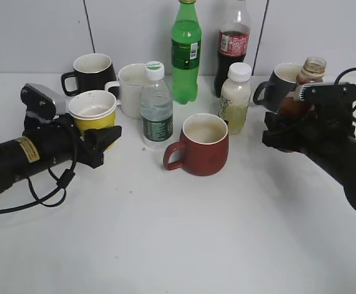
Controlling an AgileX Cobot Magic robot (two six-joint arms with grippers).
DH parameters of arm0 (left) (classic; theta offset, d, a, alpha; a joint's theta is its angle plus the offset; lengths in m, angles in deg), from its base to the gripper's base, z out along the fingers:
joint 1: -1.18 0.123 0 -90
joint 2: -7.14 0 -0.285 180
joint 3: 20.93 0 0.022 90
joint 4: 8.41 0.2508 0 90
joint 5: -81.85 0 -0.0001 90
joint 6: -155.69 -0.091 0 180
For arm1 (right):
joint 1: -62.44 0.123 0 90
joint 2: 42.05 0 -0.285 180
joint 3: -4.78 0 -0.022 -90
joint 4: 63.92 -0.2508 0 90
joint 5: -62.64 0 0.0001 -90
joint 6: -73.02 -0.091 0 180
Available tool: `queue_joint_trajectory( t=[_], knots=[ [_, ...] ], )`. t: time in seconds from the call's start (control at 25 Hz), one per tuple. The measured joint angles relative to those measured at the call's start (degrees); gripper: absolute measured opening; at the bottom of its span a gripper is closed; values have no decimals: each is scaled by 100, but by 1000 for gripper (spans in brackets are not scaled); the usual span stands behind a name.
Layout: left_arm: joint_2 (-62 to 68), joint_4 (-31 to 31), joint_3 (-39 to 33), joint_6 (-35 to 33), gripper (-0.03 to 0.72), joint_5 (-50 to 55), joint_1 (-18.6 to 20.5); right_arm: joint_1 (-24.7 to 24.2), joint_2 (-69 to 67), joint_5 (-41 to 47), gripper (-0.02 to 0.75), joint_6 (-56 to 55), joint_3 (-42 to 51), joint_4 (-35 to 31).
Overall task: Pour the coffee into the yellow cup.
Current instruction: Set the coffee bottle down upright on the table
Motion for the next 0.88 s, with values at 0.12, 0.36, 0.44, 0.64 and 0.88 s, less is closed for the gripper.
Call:
queue_joint_trajectory(
  t=[0.12,0.36,0.44,0.64,0.88],
  knots=[
    [415,-290,130,-85,424,-340,0,0,-385,-314,501,0,0,0],
    [857,-340,591,-102,424,-367,0,0,-609,-505,501,159,6,0],
    [950,-340,735,-102,424,-262,0,0,-609,-530,501,197,6,0],
    [1127,-335,845,-102,424,-59,0,0,-609,-536,501,211,6,17],
    [1156,-322,855,-102,493,-11,0,0,-609,-536,501,211,-11,82]
  ],
)
